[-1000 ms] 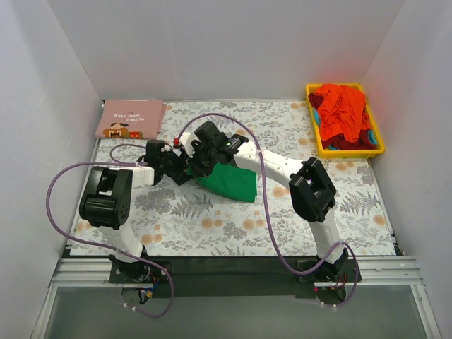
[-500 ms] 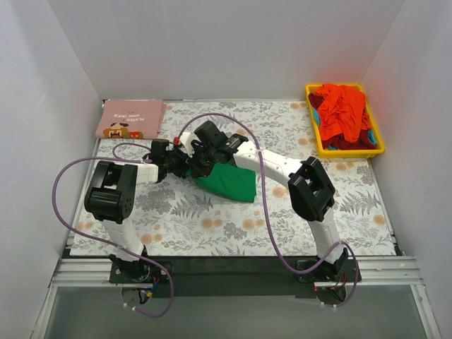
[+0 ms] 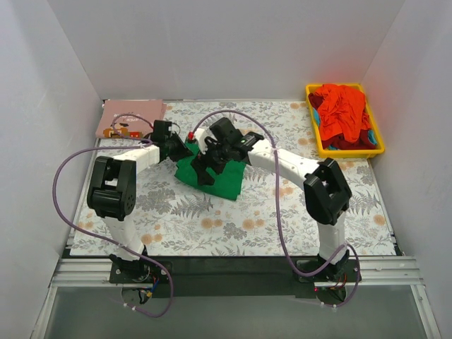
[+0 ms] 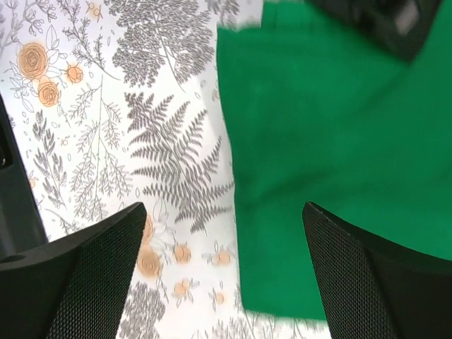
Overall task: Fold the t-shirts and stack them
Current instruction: Neatly place the folded tshirt to the corner
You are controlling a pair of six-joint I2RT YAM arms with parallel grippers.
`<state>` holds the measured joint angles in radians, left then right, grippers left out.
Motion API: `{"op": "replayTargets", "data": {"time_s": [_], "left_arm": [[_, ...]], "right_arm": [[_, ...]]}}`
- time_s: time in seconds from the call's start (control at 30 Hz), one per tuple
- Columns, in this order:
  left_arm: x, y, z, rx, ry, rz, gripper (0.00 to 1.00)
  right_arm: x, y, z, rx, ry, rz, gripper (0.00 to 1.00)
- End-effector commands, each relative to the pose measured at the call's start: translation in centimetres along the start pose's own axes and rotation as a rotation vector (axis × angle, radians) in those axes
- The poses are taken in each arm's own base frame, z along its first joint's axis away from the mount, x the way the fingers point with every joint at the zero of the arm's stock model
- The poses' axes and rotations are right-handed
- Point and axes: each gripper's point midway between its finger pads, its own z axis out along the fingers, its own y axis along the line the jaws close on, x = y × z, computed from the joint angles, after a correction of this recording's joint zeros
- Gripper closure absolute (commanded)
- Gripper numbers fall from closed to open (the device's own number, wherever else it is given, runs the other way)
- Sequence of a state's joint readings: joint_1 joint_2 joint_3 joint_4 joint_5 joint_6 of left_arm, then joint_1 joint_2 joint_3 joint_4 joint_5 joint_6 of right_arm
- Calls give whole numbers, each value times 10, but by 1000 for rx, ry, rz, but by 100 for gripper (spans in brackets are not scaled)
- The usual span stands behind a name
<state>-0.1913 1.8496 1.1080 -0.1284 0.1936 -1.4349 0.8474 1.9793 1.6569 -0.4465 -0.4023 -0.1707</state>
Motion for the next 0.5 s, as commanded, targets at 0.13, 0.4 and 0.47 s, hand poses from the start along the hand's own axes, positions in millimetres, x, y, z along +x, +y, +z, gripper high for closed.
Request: {"op": "replayTargets", "data": {"time_s": [0.13, 0.4, 0.47], "left_arm": [[-89, -21, 0, -72, -144, 385, 100], [-176, -40, 3, -90, -276, 570, 100], [-193, -44, 2, -93, -307, 596, 100]], "right_arm": [[-2, -18, -85, 61, -123, 24, 2], [30, -24, -108, 106, -102, 37, 2], [30, -23, -108, 99, -105, 37, 2]]}}
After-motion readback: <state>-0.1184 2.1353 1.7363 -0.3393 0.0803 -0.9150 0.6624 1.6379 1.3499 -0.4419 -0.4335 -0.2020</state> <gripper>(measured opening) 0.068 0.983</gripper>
